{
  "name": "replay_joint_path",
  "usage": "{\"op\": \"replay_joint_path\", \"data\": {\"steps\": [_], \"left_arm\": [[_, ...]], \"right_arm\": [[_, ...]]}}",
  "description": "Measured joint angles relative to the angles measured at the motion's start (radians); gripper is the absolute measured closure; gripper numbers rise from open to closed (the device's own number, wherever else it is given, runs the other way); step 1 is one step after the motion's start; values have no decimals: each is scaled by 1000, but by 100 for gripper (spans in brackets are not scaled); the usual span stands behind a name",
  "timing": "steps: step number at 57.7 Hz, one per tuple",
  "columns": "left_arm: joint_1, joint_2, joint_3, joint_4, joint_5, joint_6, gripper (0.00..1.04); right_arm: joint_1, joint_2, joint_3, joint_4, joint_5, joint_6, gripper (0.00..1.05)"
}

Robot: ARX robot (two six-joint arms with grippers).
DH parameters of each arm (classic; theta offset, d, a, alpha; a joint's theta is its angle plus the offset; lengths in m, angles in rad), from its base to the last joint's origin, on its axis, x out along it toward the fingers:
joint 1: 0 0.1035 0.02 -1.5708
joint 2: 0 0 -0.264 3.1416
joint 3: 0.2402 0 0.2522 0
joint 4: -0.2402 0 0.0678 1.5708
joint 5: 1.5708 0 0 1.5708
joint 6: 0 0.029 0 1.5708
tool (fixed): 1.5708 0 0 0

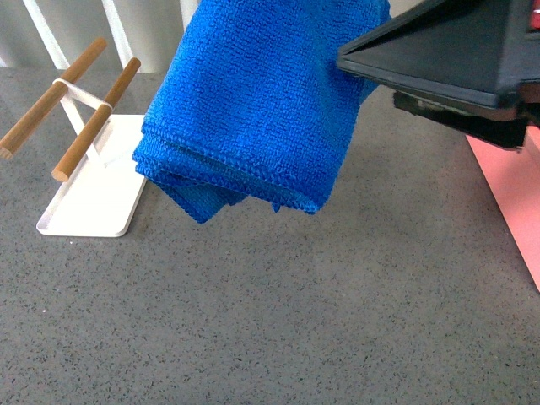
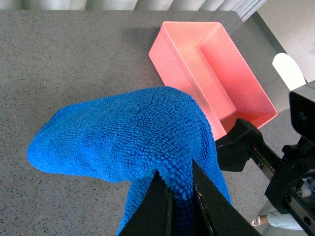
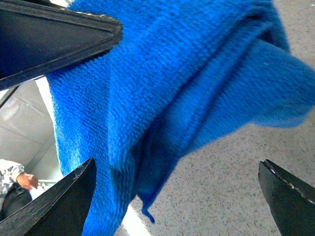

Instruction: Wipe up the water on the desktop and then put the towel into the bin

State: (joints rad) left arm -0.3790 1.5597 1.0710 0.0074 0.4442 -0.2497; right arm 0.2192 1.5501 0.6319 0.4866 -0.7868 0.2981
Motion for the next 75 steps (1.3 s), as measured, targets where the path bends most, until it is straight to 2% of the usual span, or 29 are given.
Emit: {"op": "replay_joint_path", "data": {"steps": [21,42,45,60,75], "left_arm": [[0,0,0,0,-1,0,101],[3,0,0,0,-5,0,101],[3,0,0,0,-5,-2,100],[3,0,0,1,-3,-4,63],[2,0,0,1,0,-5,26]], "right_arm": [[99,169,109,93,33,32,7],[153,206,145,175,66,68,55],[153,206,145,197,72,85,65],[132,206,145,192,86,132,98],[125,201,135,179,95,132,101]]}}
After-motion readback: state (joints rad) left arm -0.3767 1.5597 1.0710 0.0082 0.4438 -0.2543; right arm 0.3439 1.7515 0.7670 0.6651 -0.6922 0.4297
